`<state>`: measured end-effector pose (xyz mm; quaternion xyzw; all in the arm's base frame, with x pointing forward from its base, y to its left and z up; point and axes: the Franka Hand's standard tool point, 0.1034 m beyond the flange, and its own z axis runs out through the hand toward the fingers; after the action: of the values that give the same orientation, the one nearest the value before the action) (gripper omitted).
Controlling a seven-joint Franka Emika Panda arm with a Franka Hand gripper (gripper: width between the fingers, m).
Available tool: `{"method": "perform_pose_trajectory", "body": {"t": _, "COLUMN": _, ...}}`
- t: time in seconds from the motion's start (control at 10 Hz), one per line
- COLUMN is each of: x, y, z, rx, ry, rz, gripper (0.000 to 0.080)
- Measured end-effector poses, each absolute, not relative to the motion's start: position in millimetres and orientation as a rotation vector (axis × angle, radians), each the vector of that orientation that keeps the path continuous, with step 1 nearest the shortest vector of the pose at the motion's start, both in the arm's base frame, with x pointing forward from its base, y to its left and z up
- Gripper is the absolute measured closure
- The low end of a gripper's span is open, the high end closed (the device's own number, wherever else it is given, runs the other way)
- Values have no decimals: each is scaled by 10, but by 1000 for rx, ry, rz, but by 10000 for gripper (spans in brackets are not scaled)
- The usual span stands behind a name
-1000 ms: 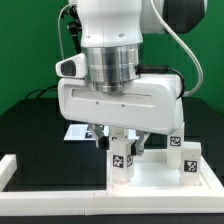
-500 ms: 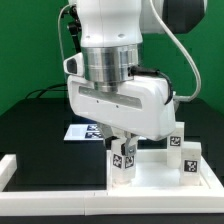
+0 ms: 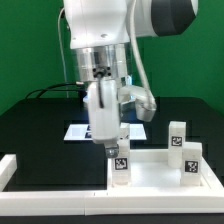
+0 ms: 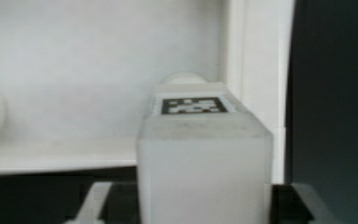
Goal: Assemble square table
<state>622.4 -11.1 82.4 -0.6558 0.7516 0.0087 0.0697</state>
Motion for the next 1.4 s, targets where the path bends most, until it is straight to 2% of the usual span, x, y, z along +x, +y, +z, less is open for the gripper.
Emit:
{"method": "perform_pose_trajectory", "body": {"t": 0.3, "x": 6209, "y": -115, "z": 825, "rx": -1846, "ry": 2351, "rz": 31, "gripper": 508}}
{"method": "perform_pose_trajectory", "body": {"t": 0.4, "x": 6213, "y": -95, "z": 825, "rx": -1915, "ry": 2306, "rz": 24, "gripper": 438}}
{"method": "perform_pose_trajectory", "body": {"t": 0.5, "x": 6254, "y": 1, "z": 863, "rx": -2129, "ry": 2170, "rz": -8, "gripper": 303}}
{"method": "perform_pose_trajectory", "body": {"t": 0.6, "x": 6322, "y": 69, "z": 891, "rx": -2337, "ry": 1950, "rz": -56, "gripper": 303}}
{"method": "perform_pose_trajectory", "body": {"t": 0.7, "x": 6332, "y": 84, "z": 878, "rx": -2417, "ry": 1830, "rz": -111, "gripper": 183}}
{"method": "perform_pose_trajectory", "body": {"t": 1.1, "x": 6282, "y": 126, "z": 841, "rx": -2674, "ry": 1490, "rz": -122, "gripper": 150}}
{"method": "perform_pose_trajectory", "body": {"t": 1.4, "x": 6210, "y": 100, "z": 699, "rx": -2999, "ry": 900, "rz": -173, "gripper": 150}}
